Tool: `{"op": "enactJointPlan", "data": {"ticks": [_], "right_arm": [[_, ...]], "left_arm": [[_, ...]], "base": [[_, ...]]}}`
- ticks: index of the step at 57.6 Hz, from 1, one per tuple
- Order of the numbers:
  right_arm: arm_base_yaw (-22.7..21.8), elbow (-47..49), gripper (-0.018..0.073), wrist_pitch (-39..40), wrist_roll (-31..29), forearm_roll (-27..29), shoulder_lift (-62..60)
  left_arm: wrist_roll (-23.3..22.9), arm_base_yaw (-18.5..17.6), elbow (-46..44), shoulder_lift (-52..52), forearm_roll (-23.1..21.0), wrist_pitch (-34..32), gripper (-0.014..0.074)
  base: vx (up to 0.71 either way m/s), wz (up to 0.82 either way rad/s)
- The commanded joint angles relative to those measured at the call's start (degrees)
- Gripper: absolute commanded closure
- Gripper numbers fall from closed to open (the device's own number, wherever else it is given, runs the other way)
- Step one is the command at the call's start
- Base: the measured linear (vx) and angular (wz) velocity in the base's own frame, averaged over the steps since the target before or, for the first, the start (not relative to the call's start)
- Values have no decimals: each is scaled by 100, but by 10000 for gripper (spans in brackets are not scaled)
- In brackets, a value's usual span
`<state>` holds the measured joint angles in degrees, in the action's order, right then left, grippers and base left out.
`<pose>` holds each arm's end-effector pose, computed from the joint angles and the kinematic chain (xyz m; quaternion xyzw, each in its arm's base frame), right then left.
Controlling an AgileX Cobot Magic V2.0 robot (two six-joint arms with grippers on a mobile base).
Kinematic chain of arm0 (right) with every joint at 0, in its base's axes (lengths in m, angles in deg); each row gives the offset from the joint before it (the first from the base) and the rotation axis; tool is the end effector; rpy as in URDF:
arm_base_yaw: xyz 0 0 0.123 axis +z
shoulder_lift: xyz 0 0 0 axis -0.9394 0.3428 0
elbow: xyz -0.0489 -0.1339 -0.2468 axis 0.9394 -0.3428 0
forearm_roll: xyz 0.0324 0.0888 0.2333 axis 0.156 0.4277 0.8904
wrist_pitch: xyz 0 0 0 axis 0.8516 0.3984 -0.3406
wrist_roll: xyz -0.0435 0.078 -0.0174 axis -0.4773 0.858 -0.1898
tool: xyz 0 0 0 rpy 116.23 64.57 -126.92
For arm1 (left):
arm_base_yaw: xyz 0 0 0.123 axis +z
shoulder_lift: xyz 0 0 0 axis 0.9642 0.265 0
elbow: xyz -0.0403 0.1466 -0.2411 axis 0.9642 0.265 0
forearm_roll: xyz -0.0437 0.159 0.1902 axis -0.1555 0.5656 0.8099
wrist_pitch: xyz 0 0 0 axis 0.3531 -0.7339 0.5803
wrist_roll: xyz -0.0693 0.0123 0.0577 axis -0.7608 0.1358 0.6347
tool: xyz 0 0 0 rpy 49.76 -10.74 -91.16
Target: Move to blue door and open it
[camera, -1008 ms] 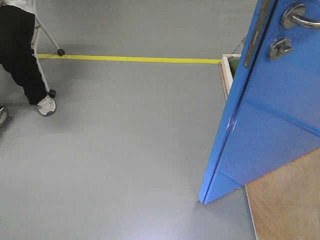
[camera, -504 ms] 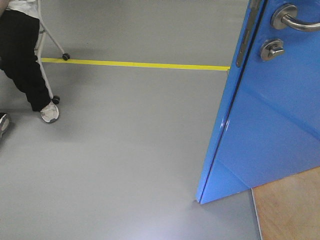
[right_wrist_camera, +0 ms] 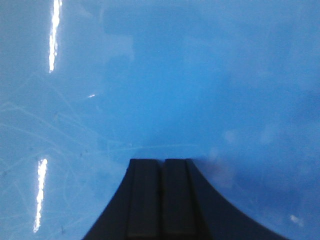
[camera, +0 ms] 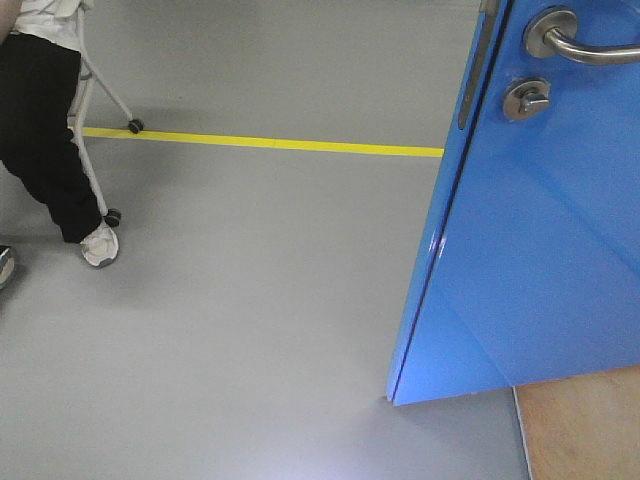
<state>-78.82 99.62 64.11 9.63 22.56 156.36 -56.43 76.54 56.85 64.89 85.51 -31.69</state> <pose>0.3651 -0.0287 0.4549 0.4241 0.5668 0.5053 0.4935 0.0555 0.0032 0.1843 -0.0001 0.7601 0.0318 0.6491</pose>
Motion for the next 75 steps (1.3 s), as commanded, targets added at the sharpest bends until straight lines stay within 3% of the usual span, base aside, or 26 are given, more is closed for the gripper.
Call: {"op": "enactJointPlan", "data": {"ticks": [1,75], "right_arm": [[11,186,548,210,-73,83,-162],[11,186,548,185,-73,83,-162]], "left_arm": [[-39,-16,-152,-79,-15,-473,524],[-39,-16,-152,-79,-15,-473,524]], "base": [[20,1],[20,-1]]}}
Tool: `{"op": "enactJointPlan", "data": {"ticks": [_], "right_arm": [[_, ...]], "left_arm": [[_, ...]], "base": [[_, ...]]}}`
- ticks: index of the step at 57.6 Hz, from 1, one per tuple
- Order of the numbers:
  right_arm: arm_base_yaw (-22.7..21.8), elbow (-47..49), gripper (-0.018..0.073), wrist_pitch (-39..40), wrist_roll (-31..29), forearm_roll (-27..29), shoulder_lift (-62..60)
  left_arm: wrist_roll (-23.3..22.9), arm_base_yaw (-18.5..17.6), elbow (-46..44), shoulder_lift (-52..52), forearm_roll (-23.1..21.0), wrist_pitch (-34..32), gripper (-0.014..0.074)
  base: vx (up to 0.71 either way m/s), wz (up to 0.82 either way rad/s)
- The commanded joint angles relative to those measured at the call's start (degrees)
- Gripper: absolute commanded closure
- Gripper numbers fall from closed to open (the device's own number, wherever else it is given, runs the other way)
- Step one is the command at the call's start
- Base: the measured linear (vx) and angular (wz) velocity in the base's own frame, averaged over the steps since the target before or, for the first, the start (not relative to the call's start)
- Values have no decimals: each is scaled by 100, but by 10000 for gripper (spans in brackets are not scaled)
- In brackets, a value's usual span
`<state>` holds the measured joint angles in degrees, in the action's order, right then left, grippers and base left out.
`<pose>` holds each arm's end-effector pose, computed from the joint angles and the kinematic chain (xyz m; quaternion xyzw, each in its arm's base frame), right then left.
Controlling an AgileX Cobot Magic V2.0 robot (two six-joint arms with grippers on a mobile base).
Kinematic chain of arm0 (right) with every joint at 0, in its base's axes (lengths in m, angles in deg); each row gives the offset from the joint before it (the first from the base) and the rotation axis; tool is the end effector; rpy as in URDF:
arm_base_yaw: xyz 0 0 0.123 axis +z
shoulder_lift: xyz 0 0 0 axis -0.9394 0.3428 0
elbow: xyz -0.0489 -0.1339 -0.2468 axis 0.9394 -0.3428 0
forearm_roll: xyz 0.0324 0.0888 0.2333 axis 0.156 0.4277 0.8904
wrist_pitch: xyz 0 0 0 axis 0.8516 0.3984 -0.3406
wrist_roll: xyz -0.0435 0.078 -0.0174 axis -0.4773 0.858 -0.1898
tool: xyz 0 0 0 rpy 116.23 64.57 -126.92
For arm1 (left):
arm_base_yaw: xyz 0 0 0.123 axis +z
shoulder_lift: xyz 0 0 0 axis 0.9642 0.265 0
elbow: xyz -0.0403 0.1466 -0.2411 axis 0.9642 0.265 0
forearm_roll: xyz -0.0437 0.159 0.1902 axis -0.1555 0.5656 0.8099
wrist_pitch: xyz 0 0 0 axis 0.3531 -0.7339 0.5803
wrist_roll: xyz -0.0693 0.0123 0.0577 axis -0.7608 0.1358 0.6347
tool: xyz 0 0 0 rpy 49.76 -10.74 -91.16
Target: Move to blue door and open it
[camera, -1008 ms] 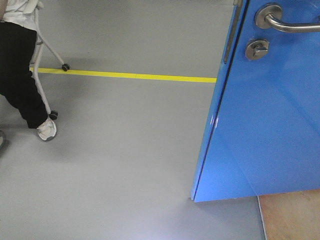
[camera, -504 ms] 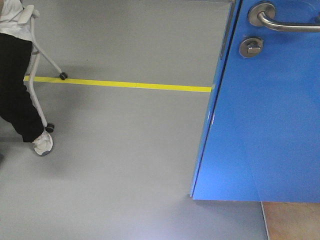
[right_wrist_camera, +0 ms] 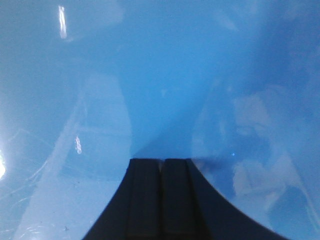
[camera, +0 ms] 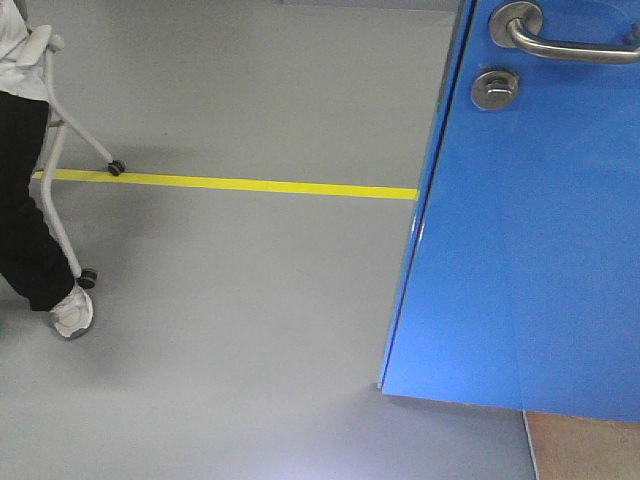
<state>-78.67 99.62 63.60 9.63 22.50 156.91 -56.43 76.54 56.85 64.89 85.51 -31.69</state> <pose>0.3682 -0.0275 0.4511 0.4242 0.5722 0.5053 0.4871 0.0555 0.0032 0.1843 -0.0001 0.7601 0.0318 0.6491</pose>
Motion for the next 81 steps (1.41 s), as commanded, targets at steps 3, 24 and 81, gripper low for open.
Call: {"op": "enactJointPlan", "data": {"ticks": [3,24,81], "right_arm": [[-5,186,548,236,-73,88,-217],[-5,186,548,257,-73,88,-217],[59,-2744,548,870,-75,-7412,-2738]], "left_arm": [[-39,-16,-152,-79,-15,-473,524],[-39,-16,-152,-79,-15,-473,524],[-39,-16,-152,-79,-15,-473,524]], "base": [[15,-6],[12,-6],[2,-2]]}}
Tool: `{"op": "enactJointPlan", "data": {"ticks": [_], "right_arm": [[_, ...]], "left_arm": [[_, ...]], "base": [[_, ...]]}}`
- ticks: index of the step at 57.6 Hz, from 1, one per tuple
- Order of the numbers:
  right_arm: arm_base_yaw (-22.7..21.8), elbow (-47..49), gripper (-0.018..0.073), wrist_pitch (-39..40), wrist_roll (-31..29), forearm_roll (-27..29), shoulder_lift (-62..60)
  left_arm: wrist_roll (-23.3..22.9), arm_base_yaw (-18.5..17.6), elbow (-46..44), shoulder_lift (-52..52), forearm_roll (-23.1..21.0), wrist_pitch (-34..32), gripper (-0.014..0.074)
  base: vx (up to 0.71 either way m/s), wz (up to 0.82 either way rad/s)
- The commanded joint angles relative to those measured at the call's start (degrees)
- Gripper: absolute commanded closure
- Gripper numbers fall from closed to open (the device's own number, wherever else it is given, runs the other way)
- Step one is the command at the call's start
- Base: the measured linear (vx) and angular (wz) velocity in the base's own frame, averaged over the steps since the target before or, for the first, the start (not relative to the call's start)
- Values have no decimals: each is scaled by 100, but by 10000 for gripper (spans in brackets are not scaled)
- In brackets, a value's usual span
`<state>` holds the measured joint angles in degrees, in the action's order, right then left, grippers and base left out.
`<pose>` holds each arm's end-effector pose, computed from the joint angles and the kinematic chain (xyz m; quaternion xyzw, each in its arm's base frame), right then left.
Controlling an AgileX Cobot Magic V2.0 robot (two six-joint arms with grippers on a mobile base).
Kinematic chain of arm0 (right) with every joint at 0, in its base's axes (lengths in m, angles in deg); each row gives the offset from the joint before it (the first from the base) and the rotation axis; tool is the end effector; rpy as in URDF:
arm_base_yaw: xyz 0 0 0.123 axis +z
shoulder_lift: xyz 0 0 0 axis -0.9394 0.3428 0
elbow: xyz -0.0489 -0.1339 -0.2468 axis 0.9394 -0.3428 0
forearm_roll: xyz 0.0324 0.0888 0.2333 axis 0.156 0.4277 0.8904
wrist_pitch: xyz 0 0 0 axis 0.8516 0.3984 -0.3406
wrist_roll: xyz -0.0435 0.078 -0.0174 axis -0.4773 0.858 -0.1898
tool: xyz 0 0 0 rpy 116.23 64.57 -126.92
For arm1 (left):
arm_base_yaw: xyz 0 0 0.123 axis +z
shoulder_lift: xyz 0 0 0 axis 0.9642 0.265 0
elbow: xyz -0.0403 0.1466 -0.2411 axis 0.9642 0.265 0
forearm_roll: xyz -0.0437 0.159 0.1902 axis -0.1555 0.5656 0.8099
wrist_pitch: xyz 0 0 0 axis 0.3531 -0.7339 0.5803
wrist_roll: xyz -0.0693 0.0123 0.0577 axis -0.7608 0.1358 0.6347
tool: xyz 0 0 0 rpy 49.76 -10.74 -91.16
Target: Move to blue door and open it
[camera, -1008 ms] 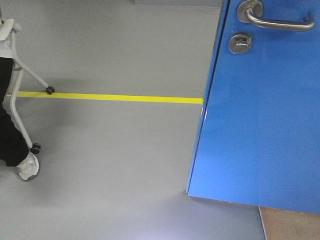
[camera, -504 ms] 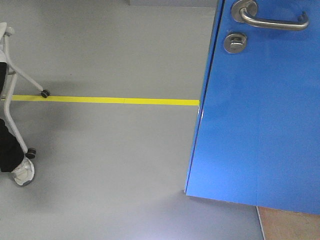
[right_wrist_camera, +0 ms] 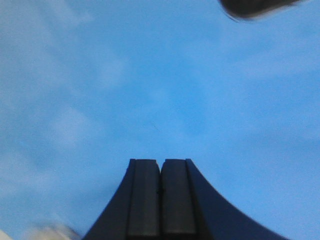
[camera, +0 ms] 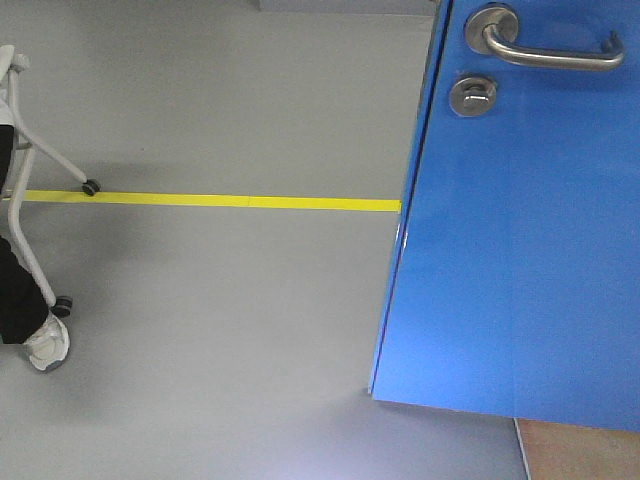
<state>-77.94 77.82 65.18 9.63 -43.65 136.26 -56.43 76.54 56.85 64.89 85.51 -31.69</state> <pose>0.2669 -0.0350 0.4205 0.1617 0.7667 0.0587 0.6185 0.0555 0.0032 0.1843 -0.0001 0.7601 0.0318 0.6491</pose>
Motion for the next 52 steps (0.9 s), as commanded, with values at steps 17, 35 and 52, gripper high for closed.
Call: {"op": "enactJointPlan", "data": {"ticks": [17,35,52], "right_arm": [[-19,-3777,548,1962,-75,-1557,-2794],[-14,-6126,548,2211,-75,-1469,-5313],[-14,-6977,548,1726,-103,-1028,-6970]], "left_arm": [[-39,-16,-152,-79,-15,-473,524],[-39,-16,-152,-79,-15,-473,524],[-39,-16,-152,-72,-15,-471,524]], "base": [[0,0],[0,0],[0,0]]}}
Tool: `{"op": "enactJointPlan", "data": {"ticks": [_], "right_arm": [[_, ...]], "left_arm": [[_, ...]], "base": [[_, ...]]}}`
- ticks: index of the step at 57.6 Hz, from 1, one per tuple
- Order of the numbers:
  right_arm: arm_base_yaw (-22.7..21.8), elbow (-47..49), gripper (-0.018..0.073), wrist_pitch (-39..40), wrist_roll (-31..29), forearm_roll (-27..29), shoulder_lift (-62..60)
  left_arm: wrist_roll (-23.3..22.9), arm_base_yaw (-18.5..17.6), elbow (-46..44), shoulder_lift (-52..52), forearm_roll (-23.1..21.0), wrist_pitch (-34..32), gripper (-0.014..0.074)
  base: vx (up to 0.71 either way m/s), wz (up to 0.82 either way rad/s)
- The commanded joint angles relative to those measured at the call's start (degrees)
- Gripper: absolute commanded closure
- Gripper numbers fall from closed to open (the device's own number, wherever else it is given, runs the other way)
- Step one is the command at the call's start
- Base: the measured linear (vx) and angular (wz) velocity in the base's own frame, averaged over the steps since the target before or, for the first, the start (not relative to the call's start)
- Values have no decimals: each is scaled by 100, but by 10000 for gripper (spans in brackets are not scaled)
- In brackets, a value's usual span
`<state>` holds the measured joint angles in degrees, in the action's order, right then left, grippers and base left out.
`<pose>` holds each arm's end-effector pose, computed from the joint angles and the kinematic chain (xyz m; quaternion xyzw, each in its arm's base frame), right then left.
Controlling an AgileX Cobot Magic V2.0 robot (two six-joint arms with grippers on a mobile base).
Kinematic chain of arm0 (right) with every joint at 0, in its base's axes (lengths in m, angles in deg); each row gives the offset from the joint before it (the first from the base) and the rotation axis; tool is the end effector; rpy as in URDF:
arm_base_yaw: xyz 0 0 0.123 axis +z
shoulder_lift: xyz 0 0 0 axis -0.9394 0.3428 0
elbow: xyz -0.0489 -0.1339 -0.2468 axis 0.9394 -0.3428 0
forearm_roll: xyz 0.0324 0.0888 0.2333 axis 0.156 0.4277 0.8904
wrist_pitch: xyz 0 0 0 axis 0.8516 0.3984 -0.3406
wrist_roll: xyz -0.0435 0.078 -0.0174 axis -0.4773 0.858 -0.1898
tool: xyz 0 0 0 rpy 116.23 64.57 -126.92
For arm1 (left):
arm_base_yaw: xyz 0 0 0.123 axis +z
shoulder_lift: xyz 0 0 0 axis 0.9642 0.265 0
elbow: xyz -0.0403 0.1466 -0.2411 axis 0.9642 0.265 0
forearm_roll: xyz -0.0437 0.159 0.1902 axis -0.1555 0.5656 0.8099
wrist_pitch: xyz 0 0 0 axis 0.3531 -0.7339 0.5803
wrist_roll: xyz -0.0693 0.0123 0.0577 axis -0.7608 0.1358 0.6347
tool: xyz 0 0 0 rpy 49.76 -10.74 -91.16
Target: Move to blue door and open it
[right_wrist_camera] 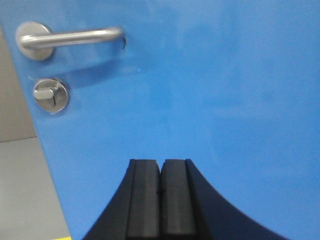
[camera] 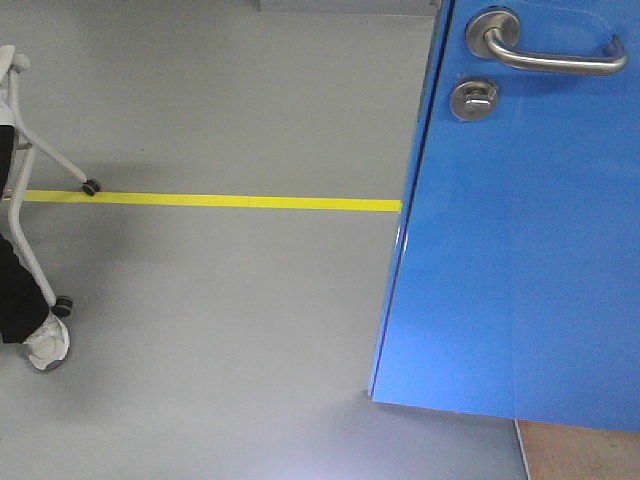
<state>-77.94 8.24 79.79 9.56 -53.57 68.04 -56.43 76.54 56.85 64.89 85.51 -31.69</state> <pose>0.0574 -0.0084 0.1984 0.0953 0.7006 -0.0063 0.7072 0.0555 0.0032 0.1843 -0.0001 0.7601 0.0318 0.6491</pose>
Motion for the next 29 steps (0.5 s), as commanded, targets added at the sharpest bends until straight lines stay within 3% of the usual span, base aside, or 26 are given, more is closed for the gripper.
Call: {"op": "enactJointPlan", "data": {"ticks": [1,29], "right_arm": [[-14,-20,548,245,-95,-37,-113],[-14,-20,548,-129,-95,67,-175]], "left_arm": [[-39,-16,-152,-72,-15,-471,524],[-39,-16,-152,-72,-15,-474,524]], "base": [[0,0],[0,0]]}}
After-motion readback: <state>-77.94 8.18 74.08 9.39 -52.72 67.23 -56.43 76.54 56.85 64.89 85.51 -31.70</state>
